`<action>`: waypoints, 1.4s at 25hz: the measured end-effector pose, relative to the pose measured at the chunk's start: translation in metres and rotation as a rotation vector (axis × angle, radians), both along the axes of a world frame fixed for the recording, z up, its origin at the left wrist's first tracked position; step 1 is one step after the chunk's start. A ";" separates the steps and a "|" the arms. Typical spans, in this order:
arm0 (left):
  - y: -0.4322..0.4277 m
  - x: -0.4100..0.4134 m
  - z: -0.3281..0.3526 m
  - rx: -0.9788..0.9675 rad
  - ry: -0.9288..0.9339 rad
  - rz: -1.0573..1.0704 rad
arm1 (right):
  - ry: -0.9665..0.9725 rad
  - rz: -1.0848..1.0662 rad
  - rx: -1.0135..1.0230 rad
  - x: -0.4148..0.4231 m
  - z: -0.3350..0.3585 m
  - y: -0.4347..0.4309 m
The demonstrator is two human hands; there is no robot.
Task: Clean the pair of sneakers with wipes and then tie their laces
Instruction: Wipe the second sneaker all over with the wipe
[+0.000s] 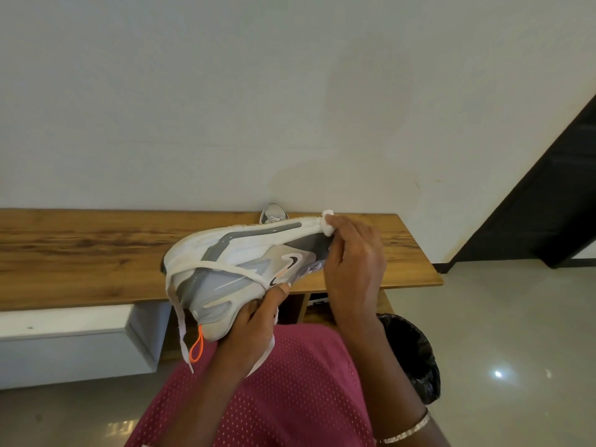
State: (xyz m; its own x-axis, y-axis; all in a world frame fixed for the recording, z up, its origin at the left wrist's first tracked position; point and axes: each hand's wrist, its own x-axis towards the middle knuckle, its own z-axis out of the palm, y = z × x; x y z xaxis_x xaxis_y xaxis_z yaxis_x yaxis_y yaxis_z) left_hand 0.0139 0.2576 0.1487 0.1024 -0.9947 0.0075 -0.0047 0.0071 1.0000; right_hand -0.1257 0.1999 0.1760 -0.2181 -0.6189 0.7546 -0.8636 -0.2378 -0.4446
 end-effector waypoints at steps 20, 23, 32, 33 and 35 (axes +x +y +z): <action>0.002 -0.003 -0.003 0.042 -0.068 0.002 | -0.011 0.025 0.076 0.005 0.002 0.002; 0.004 -0.002 -0.003 0.133 -0.006 -0.089 | 0.074 0.162 0.046 0.036 0.001 0.018; -0.001 0.003 -0.008 0.049 0.076 -0.106 | 0.098 0.053 0.042 -0.006 -0.005 0.013; 0.000 0.002 -0.009 0.044 0.094 -0.113 | 0.050 -0.016 0.054 -0.017 -0.008 0.010; 0.000 0.002 -0.011 0.051 0.087 -0.128 | -0.032 -0.083 0.084 -0.027 -0.013 0.008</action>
